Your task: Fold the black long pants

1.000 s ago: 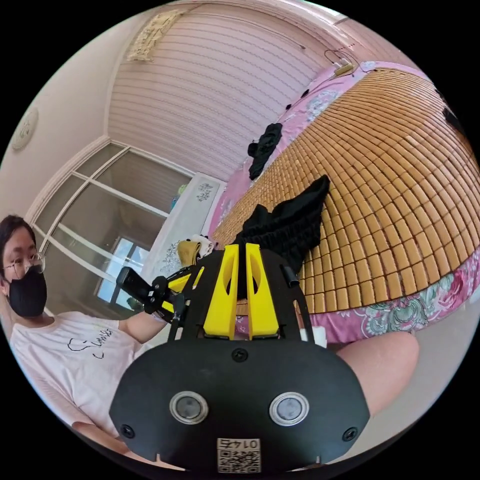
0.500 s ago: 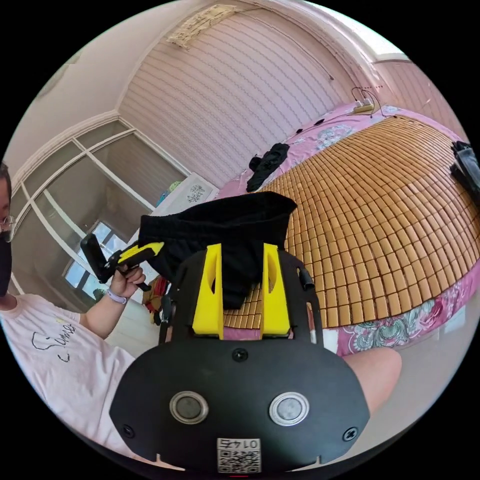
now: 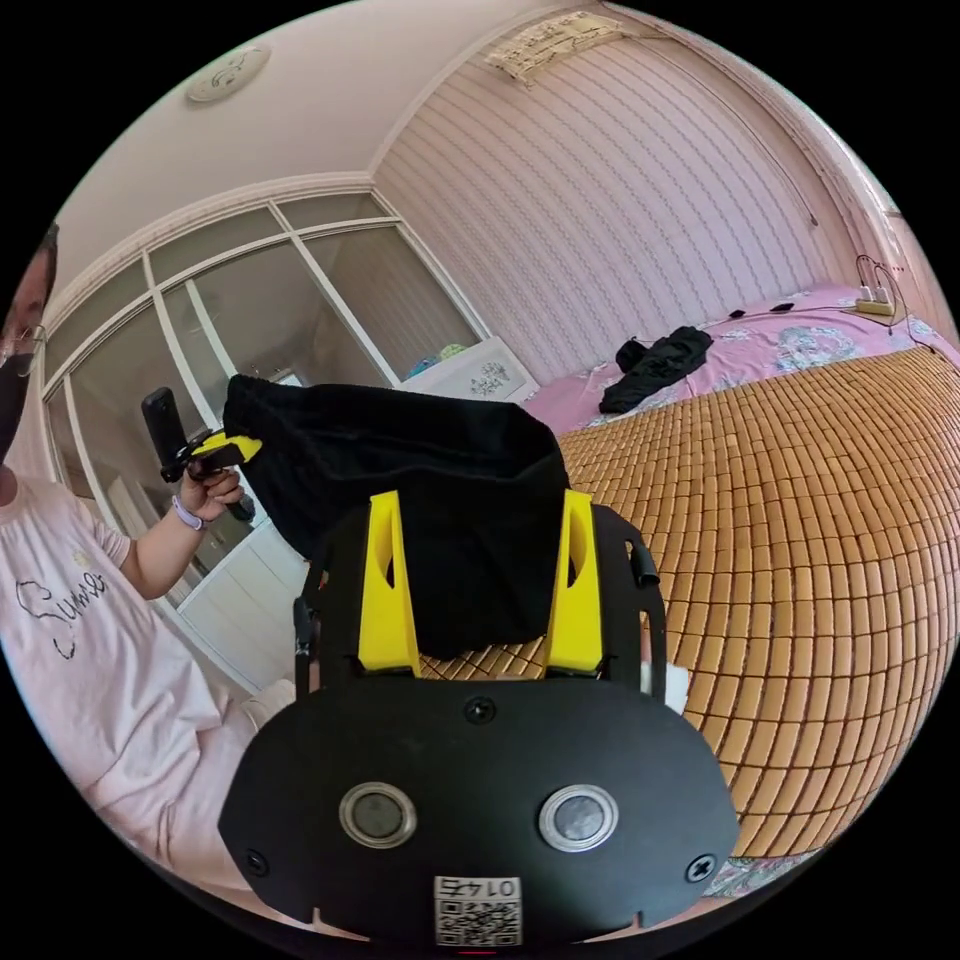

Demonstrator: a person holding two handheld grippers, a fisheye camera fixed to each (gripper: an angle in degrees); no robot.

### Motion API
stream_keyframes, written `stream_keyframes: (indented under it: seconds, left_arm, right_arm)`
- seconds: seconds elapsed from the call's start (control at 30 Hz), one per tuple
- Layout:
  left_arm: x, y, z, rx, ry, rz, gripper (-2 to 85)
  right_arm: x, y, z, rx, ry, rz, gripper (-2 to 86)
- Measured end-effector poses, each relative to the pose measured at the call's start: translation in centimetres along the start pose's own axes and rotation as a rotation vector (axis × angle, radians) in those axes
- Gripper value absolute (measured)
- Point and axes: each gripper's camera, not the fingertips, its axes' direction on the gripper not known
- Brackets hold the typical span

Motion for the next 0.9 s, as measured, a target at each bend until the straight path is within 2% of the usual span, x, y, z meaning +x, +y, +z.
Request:
stream_keyframes:
  seconds: [0.07, 0.17, 0.2, 0.27, 0.37, 0.43, 0.5, 0.6, 0.67, 0.73, 0.8, 0.9]
  left_arm:
    - [-0.2, 0.7, 0.2, -0.006, -0.021, -0.029, -0.3]
    - [-0.4, 1.8, 1.1, 0.004, 0.013, -0.079, -0.4]
    - [-0.3, 2.3, 1.7, -0.007, 0.013, -0.086, -0.4]
    - [0.0, 3.2, 2.6, -0.028, 0.008, -0.095, -0.4]
    - [0.3, 5.9, 4.2, -0.067, 0.028, -0.139, -0.4]
    - [0.6, 8.0, 5.0, -0.078, 0.077, -0.177, -0.4]
    - [0.9, 8.8, 5.3, -0.085, 0.089, -0.182, -0.4]
    - [1.4, 8.7, 4.7, -0.064, 0.108, -0.133, -0.3]
    - [1.8, 8.4, 4.3, -0.057, 0.122, -0.079, -0.3]
    - [2.3, 8.4, 4.0, -0.067, 0.106, -0.026, -0.3]
    - [2.1, 9.0, 4.2, -0.096, 0.069, -0.046, -0.3]
    - [1.7, 11.1, 4.6, -0.118, 0.071, -0.147, -0.4]
  right_arm:
    - [-0.1, 0.5, 0.1, 0.028, -0.023, 0.029, 18.3]
    - [0.9, 2.1, -1.1, 0.144, -0.173, 0.022, 4.9]
    - [1.6, 2.6, -1.6, 0.172, -0.2, 0.09, 1.9]
    - [1.9, 3.2, -2.1, 0.151, -0.185, 0.124, 1.3]
    - [0.5, 4.2, -2.1, 0.059, -0.032, 0.077, 2.1]
    - [-0.6, 4.1, -0.9, -0.039, 0.004, 0.038, 7.0]
    - [-3.5, 3.3, 1.9, -0.182, 0.023, -0.088, 12.4]
    - [-7.6, 1.9, 6.0, -0.314, 0.006, -0.261, 14.0]
    - [-9.7, 1.2, 8.4, -0.384, -0.033, -0.336, 12.9]
    - [-11.1, 1.2, 10.5, -0.485, -0.095, -0.412, 7.3]
    - [-11.5, 1.1, 12.1, -0.531, -0.133, -0.371, 2.1]
    - [-12.0, 1.4, 12.4, -0.509, -0.181, -0.308, 1.2]
